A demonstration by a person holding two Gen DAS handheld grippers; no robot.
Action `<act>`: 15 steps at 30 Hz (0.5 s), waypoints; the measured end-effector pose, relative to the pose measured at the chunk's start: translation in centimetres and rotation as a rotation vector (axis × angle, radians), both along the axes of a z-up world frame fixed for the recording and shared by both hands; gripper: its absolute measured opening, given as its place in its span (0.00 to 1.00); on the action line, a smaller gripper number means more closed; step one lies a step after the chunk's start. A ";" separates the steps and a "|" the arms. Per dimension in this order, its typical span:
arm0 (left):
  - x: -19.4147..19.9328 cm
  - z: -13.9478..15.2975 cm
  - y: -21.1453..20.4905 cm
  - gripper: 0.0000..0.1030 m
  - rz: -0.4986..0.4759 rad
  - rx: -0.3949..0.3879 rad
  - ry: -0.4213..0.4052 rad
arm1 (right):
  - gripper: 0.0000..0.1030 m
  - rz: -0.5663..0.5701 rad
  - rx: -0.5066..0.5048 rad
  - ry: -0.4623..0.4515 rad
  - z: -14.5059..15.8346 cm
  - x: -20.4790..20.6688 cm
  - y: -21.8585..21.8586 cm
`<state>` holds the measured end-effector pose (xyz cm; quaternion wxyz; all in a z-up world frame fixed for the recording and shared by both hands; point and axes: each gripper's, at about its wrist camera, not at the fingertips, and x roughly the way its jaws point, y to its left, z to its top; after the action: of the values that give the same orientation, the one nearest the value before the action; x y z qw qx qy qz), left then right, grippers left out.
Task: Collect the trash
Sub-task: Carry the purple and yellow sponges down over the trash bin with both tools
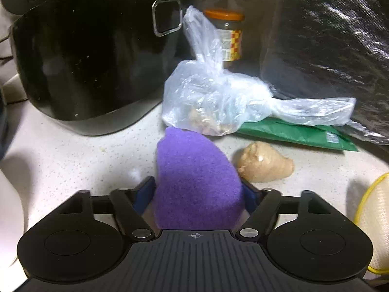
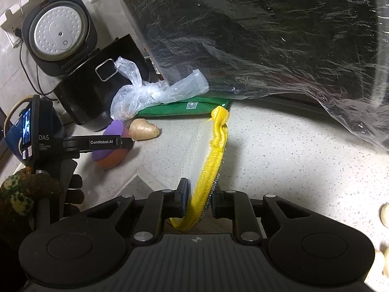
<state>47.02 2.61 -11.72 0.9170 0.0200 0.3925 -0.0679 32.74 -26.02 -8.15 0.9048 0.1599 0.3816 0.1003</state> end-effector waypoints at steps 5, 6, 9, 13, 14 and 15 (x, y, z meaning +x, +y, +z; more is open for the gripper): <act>-2.2 1.1 1.3 0.70 -0.042 -0.150 -0.022 | 0.23 -0.019 -0.021 -0.010 0.4 0.5 0.2; -2.7 1.4 1.5 0.70 -0.048 -0.175 -0.033 | 0.23 -0.024 -0.032 -0.016 0.6 0.8 0.4; -4.7 2.1 2.6 0.70 -0.024 -0.246 -0.058 | 0.23 -0.029 -0.031 -0.027 1.0 1.8 0.8; -6.4 3.2 4.4 0.70 0.030 -0.349 -0.067 | 0.17 -0.037 -0.029 -0.029 1.5 2.6 1.4; -6.8 3.4 4.8 0.70 0.032 -0.367 -0.064 | 0.14 -0.039 -0.033 -0.041 1.8 2.5 1.6; -7.1 3.7 5.0 0.70 0.032 -0.377 -0.059 | 0.14 -0.044 -0.040 -0.054 2.1 2.4 1.6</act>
<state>39.88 7.62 -8.03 0.9166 -0.1563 0.3460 -0.1251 35.13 -24.37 -6.02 0.9199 0.1473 0.3553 0.0769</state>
